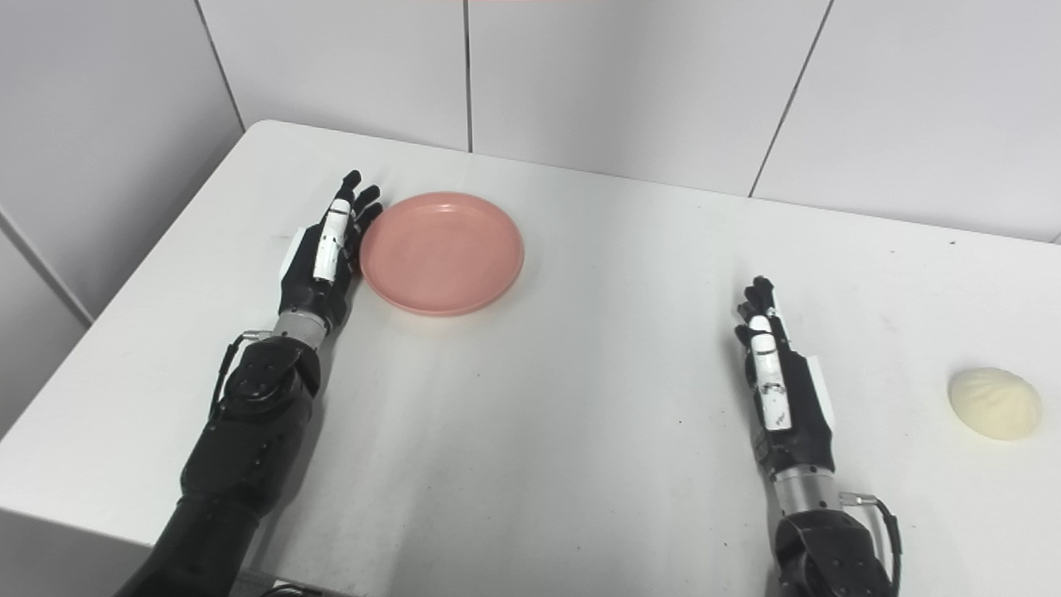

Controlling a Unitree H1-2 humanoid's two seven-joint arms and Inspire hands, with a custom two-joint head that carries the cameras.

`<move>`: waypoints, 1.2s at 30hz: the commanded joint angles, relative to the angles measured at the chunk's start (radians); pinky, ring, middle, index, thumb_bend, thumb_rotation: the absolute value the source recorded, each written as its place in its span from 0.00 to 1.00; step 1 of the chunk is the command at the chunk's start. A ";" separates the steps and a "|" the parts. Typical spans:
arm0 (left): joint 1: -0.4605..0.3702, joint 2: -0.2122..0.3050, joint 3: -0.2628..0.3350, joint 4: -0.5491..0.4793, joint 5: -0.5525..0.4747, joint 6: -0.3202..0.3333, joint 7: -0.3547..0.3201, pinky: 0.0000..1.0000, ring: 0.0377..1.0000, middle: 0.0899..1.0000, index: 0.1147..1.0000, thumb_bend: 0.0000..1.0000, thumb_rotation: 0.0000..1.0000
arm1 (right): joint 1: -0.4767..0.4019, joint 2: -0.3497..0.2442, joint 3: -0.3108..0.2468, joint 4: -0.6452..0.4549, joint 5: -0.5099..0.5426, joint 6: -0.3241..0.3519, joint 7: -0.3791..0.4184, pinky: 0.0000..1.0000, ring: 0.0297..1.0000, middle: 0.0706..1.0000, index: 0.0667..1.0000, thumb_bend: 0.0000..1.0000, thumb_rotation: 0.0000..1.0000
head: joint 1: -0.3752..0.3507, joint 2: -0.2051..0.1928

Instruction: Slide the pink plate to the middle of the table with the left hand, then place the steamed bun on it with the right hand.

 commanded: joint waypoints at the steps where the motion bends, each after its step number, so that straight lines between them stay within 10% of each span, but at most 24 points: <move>1: 0.011 -0.036 -0.046 -0.030 0.003 0.071 -0.061 1.00 0.96 0.95 0.97 0.45 1.00 | 0.045 0.038 0.021 0.049 0.008 -0.029 -0.003 1.00 1.00 1.00 1.00 0.19 1.00 | -0.008 0.002; 36: 0.106 -0.095 -0.248 -0.204 0.043 0.089 -0.238 1.00 0.98 0.98 1.00 0.38 1.00 | 0.044 0.080 0.048 0.039 -0.023 -0.010 -0.024 1.00 1.00 1.00 1.00 0.17 1.00 | -0.154 0.040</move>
